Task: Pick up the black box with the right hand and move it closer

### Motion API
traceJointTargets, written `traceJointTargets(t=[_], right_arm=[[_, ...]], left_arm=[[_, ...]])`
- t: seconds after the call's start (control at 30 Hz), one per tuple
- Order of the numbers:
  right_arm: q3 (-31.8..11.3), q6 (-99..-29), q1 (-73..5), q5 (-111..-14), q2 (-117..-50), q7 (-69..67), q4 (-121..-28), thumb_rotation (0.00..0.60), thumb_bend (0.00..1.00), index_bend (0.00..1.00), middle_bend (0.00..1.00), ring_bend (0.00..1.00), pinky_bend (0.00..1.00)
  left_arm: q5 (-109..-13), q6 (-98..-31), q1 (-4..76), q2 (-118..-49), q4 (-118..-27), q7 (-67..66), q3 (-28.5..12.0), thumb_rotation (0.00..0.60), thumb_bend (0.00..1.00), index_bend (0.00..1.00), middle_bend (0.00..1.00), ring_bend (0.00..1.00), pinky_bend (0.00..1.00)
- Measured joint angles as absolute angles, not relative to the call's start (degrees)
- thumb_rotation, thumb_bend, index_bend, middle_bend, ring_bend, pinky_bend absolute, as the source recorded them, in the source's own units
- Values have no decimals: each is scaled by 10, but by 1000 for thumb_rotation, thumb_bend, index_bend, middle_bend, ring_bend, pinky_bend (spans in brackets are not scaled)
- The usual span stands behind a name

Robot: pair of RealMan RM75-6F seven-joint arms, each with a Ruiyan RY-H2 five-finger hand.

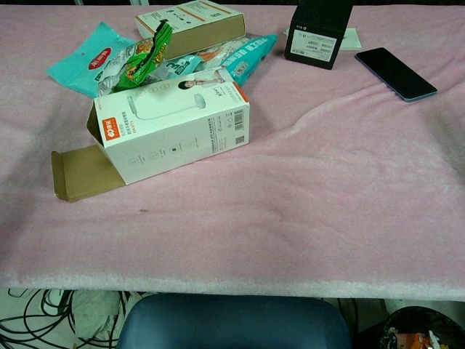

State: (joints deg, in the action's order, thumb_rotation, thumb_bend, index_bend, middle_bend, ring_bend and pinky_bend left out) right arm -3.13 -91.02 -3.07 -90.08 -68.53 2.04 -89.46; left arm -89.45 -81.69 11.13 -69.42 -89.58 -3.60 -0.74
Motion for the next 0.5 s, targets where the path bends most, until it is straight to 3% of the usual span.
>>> traceJointTargets(t=[0.5], right_arm=[[-35, -896, -35, -894, -688, 26, -908, 600, 166, 0, 0, 0, 232]], left_arm=[[-881, -809, 113, -692, -897, -25, -12, 600, 0, 0, 0, 0, 0]])
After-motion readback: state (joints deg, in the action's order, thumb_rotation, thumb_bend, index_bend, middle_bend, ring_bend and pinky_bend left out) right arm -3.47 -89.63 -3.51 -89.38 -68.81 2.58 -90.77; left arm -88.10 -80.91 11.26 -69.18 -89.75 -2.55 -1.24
